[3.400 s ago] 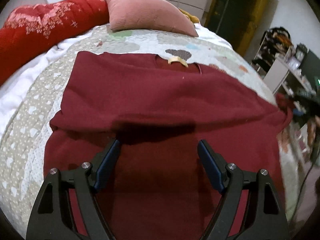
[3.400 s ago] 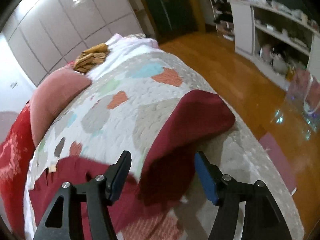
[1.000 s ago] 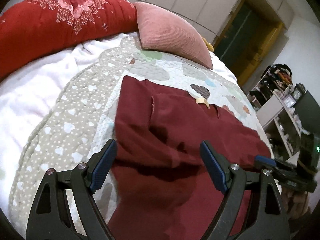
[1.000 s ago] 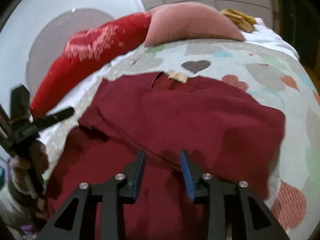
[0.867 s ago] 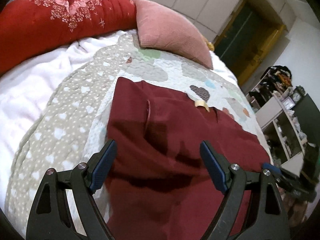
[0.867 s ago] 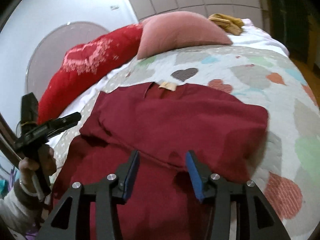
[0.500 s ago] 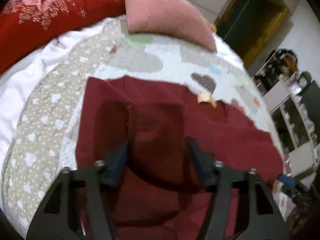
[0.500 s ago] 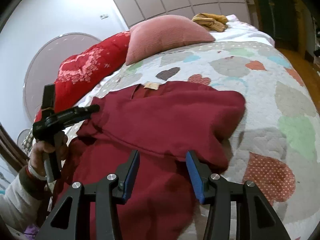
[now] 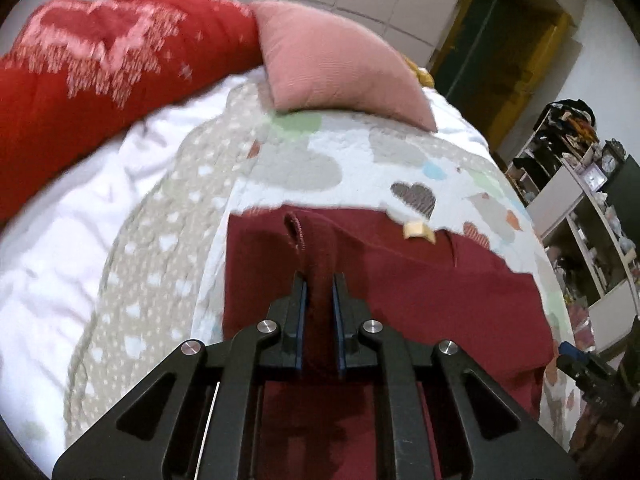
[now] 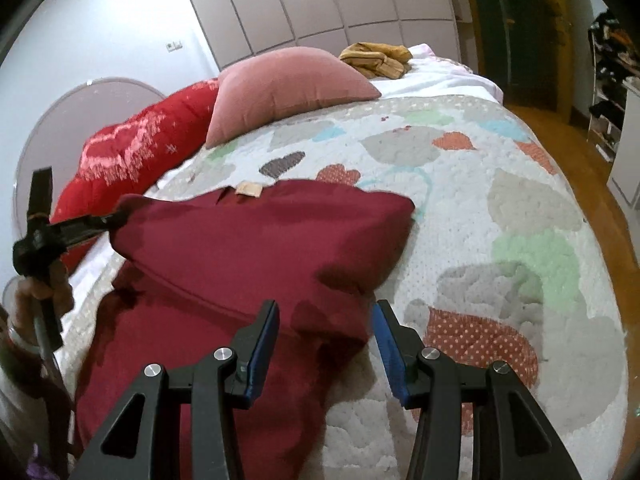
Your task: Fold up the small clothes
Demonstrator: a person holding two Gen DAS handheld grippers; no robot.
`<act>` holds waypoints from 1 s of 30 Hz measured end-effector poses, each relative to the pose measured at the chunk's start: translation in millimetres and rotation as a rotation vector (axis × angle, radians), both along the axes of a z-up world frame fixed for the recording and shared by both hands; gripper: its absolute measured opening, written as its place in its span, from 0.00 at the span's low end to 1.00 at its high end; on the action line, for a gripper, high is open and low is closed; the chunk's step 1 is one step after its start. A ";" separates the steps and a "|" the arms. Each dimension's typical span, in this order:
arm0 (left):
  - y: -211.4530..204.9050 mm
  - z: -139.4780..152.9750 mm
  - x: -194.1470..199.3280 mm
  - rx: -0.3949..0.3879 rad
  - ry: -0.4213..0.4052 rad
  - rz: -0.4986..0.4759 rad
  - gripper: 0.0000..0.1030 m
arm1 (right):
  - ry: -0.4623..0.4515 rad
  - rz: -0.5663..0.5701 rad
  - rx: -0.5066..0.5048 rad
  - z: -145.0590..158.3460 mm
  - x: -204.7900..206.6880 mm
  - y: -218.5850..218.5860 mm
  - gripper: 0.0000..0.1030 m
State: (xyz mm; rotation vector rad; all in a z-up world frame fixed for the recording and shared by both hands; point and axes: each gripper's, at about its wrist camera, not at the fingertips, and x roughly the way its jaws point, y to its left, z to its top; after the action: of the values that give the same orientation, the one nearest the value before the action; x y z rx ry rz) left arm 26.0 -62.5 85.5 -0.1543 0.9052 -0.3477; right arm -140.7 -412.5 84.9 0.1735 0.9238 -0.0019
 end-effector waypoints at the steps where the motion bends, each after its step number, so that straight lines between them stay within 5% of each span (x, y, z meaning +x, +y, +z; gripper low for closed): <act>1: 0.7 -5.8 -2.2 0.008 0.009 0.003 0.10 | 0.012 0.016 -0.005 -3.6 -0.4 3.2 0.48; 3: 0.0 -16.9 -3.1 0.027 0.024 0.014 0.10 | 0.048 0.061 -0.022 -13.0 0.7 12.2 0.55; 7: -2.3 -33.8 1.3 0.040 0.063 0.038 0.10 | 0.052 0.070 -0.216 -24.4 5.7 29.4 0.56; 10: -4.9 -37.9 -1.6 0.057 0.061 0.037 0.10 | 0.061 0.040 -0.394 -30.3 12.6 30.6 0.23; 11: -6.0 -38.0 -3.0 0.068 0.054 0.032 0.10 | 0.061 0.018 -0.397 -29.2 12.0 26.2 0.23; 16: -13.1 -47.5 -3.7 0.108 0.059 0.021 0.10 | 0.109 -0.033 -0.241 -37.3 -2.3 4.9 0.18; 21: -10.1 -40.1 -7.5 0.106 0.058 0.017 0.10 | 0.135 -0.033 -0.203 -26.6 -23.4 3.1 0.17; 26: 4.5 -21.0 -14.2 0.056 0.022 0.071 0.21 | 0.013 -0.162 -0.086 9.8 -35.1 -20.5 0.18; 30: 1.1 -7.5 -18.6 0.030 -0.035 0.087 0.22 | -0.025 -0.100 -0.054 18.3 -6.5 -1.1 0.18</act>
State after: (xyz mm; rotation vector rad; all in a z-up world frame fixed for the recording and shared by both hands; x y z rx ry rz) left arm 7.4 -61.4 78.1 -0.1586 0.8656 -0.2550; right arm -147.2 -413.6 103.3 0.1689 0.8888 -0.1170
